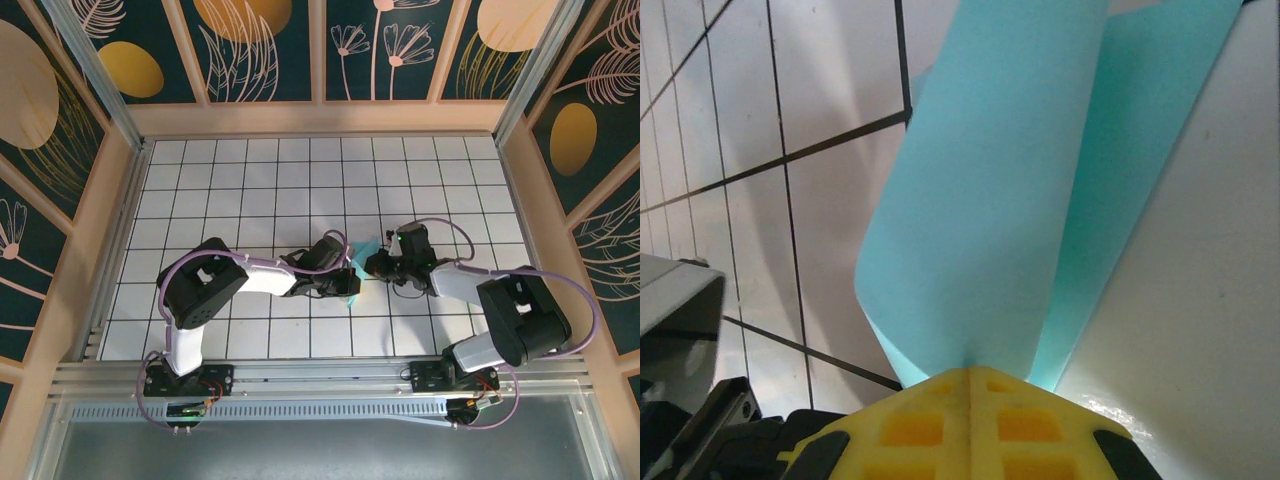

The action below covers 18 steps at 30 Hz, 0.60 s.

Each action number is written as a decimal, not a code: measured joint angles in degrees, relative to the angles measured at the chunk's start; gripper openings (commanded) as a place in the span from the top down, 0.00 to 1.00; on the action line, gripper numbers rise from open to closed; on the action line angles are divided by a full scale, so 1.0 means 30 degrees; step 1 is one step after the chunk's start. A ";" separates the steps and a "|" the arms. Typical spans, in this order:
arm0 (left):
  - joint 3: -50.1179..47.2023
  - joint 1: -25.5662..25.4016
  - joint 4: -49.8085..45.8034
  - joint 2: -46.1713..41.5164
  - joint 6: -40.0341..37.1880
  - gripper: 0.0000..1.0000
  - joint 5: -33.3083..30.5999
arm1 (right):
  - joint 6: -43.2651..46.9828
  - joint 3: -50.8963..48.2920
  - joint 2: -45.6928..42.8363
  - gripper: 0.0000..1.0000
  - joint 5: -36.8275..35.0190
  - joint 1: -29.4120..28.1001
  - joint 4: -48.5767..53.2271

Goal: Fold a paper plane with a square sheet of paper (fold left side to right side)
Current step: Fold the wing for the fifth time at the center of the table.

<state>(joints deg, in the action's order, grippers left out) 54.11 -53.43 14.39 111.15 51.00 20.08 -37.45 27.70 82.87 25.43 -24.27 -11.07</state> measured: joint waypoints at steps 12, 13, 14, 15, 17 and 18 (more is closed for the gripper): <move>0.0029 -0.0058 -0.0051 0.0000 -0.0073 0.98 -0.0306 | 0.0342 0.0488 0.1625 1.00 -0.0525 -0.0160 -0.0131; 0.0044 -0.0073 -0.0051 0.0000 -0.0109 0.98 -0.0372 | 0.0379 0.0532 0.1654 1.00 -0.0561 -0.0160 -0.0102; 0.0044 -0.0073 -0.0051 0.0000 -0.0138 0.98 -0.0393 | 0.0386 0.0597 0.1705 1.00 -0.0568 -0.0160 -0.0058; 0.0044 -0.0073 -0.0044 0.0000 -0.0146 0.98 -0.0437 | 0.0437 0.0678 0.1770 1.00 -0.0605 -0.0160 -0.0007; 0.0073 -0.0073 -0.0044 0.0000 -0.0146 0.98 -0.0546 | 0.0517 0.0852 0.1902 1.00 -0.0648 -0.0160 0.0138; 0.0080 -0.0073 -0.0044 0.0000 -0.0153 0.98 -0.0648 | 0.0532 0.0954 0.1960 1.00 -0.0670 -0.0160 0.0204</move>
<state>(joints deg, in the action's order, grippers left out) 54.35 -53.65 14.26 111.15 50.54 18.13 -35.86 30.57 88.75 23.42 -24.75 -10.46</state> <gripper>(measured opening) 0.044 0.049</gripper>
